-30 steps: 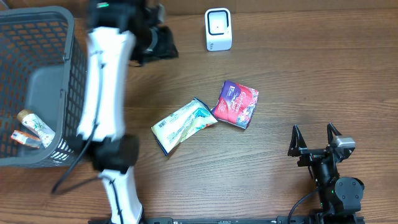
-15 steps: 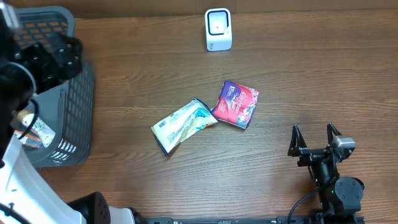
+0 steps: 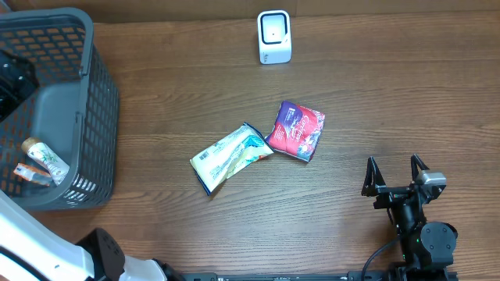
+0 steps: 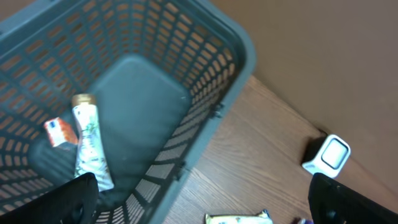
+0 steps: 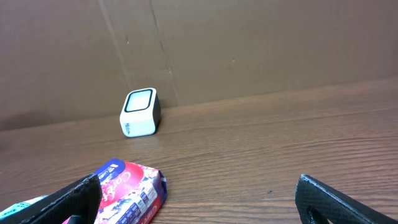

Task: Scan the item barcode
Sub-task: 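Withdraw the left gripper back toward the basket, then lower the left gripper into the basket and grasp the white shampoo bottle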

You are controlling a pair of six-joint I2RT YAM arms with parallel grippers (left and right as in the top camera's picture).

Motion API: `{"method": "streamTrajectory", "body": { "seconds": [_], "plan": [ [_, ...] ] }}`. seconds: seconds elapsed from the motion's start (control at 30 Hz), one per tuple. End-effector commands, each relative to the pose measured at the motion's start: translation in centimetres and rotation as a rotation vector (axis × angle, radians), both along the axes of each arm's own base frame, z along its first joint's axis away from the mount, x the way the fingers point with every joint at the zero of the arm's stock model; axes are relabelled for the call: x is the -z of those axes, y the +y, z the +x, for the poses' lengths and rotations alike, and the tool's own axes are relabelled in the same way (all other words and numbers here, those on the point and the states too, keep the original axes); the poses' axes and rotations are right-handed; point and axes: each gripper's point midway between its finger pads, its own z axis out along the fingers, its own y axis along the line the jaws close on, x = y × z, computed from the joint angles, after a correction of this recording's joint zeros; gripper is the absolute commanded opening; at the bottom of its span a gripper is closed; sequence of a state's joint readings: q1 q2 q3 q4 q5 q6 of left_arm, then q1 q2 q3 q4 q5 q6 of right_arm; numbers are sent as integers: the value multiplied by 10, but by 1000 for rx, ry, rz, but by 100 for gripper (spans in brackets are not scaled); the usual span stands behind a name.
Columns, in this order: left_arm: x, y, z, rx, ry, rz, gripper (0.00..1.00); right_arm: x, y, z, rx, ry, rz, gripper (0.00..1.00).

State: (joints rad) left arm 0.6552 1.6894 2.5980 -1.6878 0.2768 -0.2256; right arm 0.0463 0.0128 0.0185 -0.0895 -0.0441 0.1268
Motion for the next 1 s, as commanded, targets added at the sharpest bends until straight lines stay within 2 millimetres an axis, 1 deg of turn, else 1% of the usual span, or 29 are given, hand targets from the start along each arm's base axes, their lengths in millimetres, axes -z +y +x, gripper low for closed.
{"method": "streamTrajectory", "body": {
  "seconds": [0.0, 0.07, 0.2, 0.27, 0.37, 0.47, 0.53, 0.73, 0.8, 0.87, 0.9, 0.97],
  "plan": [
    [11, 9, 6, -23, 23, -37, 100, 1, -2, 0, 12, -7, -4, 100],
    [17, 14, 10, -27, 43, -44, 99, 1, -2, 0, 12, -7, -4, 100],
    [37, 40, 9, -112, 139, -1, 100, 1, -2, 0, 12, -7, -4, 100],
    [48, 43, 12, -114, 172, -21, 100, 1, -2, 0, 12, -7, -4, 100],
    [72, 49, 15, -130, 242, -63, 100, 1, -2, 0, 12, -7, -4, 100],
    [99, 67, 5, -250, 350, -70, 100, 1, -2, 0, 12, -7, -4, 100],
    [113, 80, 4, -316, 389, -60, 100, 1, -2, 0, 12, -7, -4, 100],
    [143, 100, 29, -325, 383, -58, 100, 1, -2, 0, 12, -7, -4, 100],
    [156, 103, 36, -318, 393, -64, 100, 1, -2, 0, 12, -7, -4, 100],
    [173, 104, 40, -312, 421, -76, 100, 1, -2, 0, 12, -7, -4, 100],
    [186, 106, 42, -310, 441, -86, 100, 1, -2, 0, 12, -7, -4, 100],
    [198, 106, 44, -307, 463, -95, 100, 1, -2, 0, 12, -7, -4, 100]
  ]
}}
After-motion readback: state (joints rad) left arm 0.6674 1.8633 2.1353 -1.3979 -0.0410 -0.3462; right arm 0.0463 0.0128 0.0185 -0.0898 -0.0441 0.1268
